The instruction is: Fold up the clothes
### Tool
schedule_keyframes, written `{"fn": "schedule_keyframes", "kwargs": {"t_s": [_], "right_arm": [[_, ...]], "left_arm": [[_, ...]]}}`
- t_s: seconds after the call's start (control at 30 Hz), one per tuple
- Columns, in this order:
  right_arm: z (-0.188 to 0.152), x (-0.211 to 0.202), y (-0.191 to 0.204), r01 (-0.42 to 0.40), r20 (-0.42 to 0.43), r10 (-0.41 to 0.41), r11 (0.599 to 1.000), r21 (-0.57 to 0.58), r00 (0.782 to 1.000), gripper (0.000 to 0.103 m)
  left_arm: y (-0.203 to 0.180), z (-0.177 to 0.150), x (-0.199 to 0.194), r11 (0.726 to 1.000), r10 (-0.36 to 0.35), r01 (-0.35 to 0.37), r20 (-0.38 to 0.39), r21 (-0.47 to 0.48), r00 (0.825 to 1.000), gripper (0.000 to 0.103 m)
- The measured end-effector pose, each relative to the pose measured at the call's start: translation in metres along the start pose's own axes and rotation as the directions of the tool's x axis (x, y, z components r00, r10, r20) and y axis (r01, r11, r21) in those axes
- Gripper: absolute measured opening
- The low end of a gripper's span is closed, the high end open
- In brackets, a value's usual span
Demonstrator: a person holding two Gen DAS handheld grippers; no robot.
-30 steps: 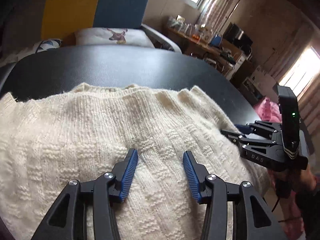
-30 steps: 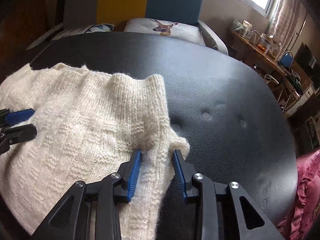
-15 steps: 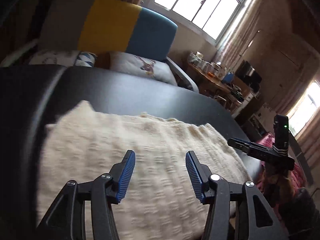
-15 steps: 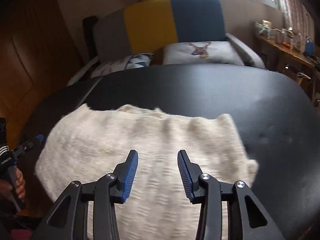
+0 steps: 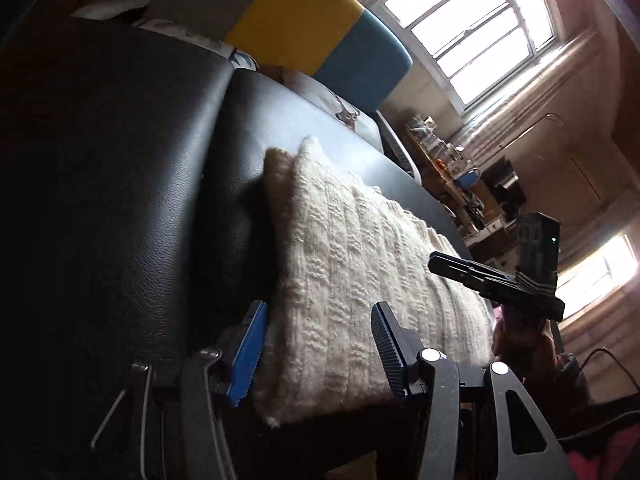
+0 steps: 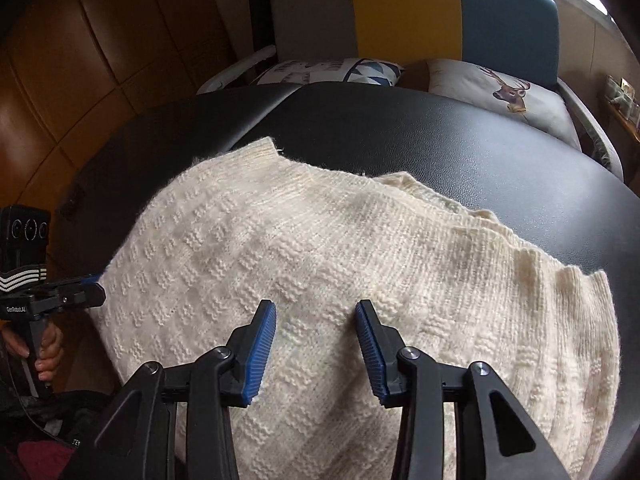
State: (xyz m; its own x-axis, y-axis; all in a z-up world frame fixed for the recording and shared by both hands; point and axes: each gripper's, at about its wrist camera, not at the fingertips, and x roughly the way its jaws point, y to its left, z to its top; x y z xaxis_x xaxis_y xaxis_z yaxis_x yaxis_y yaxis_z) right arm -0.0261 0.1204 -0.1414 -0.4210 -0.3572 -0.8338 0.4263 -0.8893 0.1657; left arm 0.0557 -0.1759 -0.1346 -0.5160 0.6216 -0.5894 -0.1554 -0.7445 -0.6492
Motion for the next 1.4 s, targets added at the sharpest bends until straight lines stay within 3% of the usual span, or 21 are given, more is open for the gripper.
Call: {"fn": "schedule_keyframes", "kwargs": {"t_s": [0.07, 0.17, 0.23, 0.3, 0.4, 0.6, 0.67, 0.7, 0.77, 0.87, 0.93, 1.0, 1.03, 1.07, 1.17, 1.27, 1.4], "right_arm": [[0.000, 0.003, -0.001, 0.005, -0.005, -0.005, 1.000, -0.005, 1.000, 0.043], [-0.001, 0.008, -0.005, -0.002, -0.011, 0.002, 1.000, 0.001, 1.000, 0.044], [-0.003, 0.012, -0.010, -0.027, -0.005, 0.027, 0.999, 0.023, 1.000, 0.044], [-0.005, 0.015, -0.015, -0.055, 0.011, 0.054, 0.997, 0.049, 0.998, 0.044], [-0.004, 0.017, -0.020, -0.076, 0.018, 0.075, 0.994, 0.084, 0.997, 0.044], [-0.011, 0.014, -0.016, -0.073, 0.054, 0.069, 0.994, 0.085, 0.996, 0.046], [-0.015, 0.013, -0.016, -0.080, 0.074, 0.073, 0.992, 0.093, 0.995, 0.046], [-0.016, 0.011, -0.015, -0.081, 0.082, 0.074, 0.992, 0.091, 0.994, 0.046], [-0.019, 0.010, -0.015, -0.087, 0.090, 0.079, 0.992, 0.087, 0.993, 0.047], [-0.023, 0.008, -0.017, -0.105, 0.096, 0.096, 0.990, 0.094, 0.991, 0.047], [-0.021, 0.008, -0.020, -0.117, 0.098, 0.108, 0.989, 0.096, 0.989, 0.047], [-0.021, 0.007, -0.022, -0.124, 0.100, 0.114, 0.988, 0.095, 0.988, 0.047], [-0.022, 0.006, -0.022, -0.125, 0.098, 0.116, 0.988, 0.094, 0.988, 0.047], [-0.022, 0.006, -0.022, -0.125, 0.095, 0.116, 0.988, 0.094, 0.989, 0.047], [-0.022, 0.007, -0.020, -0.119, 0.094, 0.110, 0.989, 0.092, 0.989, 0.047], [-0.019, 0.010, -0.015, -0.103, 0.089, 0.094, 0.990, 0.095, 0.992, 0.047], [-0.017, 0.009, -0.012, -0.092, 0.093, 0.085, 0.993, 0.074, 0.992, 0.049]], "left_arm": [[0.003, 0.000, 0.000, 0.999, -0.034, 0.034, -0.025, -0.020, 0.999, 0.048], [0.006, 0.000, -0.007, 0.995, -0.088, 0.086, -0.049, -0.045, 0.995, 0.012], [-0.003, -0.003, -0.024, 0.992, -0.124, 0.124, -0.041, 0.005, 0.991, 0.011], [-0.014, -0.010, -0.030, 0.992, -0.070, 0.077, -0.076, 0.097, 0.995, 0.009], [-0.008, -0.031, -0.013, 0.990, 0.018, 0.006, -0.172, 0.141, 0.985, 0.009], [-0.015, -0.023, -0.021, 0.991, 0.017, 0.000, -0.123, 0.135, 0.992, 0.013], [-0.014, -0.013, -0.024, 0.994, 0.015, -0.005, -0.085, 0.111, 0.996, 0.027], [-0.012, -0.006, -0.026, 0.996, 0.014, -0.010, -0.052, 0.091, 0.999, 0.040], [-0.010, 0.010, -0.021, 0.998, 0.025, -0.024, -0.001, 0.062, 1.000, 0.050], [-0.007, 0.038, -0.005, 0.998, 0.050, -0.052, 0.036, 0.033, 0.998, 0.050], [-0.003, 0.054, 0.011, 0.998, 0.066, -0.066, 0.019, 0.023, 0.998, 0.050], [0.000, 0.067, 0.027, 0.997, 0.080, -0.079, -0.019, 0.017, 0.997, 0.044], [-0.003, 0.070, 0.034, 0.995, 0.098, -0.097, -0.036, 0.035, 0.995, 0.033], [-0.003, 0.071, 0.031, 0.989, 0.136, -0.133, -0.042, 0.062, 0.990, 0.005], [-0.016, 0.067, 0.021, 0.977, 0.190, -0.190, 0.007, 0.097, 0.982, 0.005], [0.003, 0.054, 0.028, 0.945, 0.317, -0.313, -0.031, 0.095, 0.948, 0.006], [0.005, 0.058, 0.032, 0.935, 0.348, -0.346, -0.012, 0.078, 0.938, 0.007]]}}
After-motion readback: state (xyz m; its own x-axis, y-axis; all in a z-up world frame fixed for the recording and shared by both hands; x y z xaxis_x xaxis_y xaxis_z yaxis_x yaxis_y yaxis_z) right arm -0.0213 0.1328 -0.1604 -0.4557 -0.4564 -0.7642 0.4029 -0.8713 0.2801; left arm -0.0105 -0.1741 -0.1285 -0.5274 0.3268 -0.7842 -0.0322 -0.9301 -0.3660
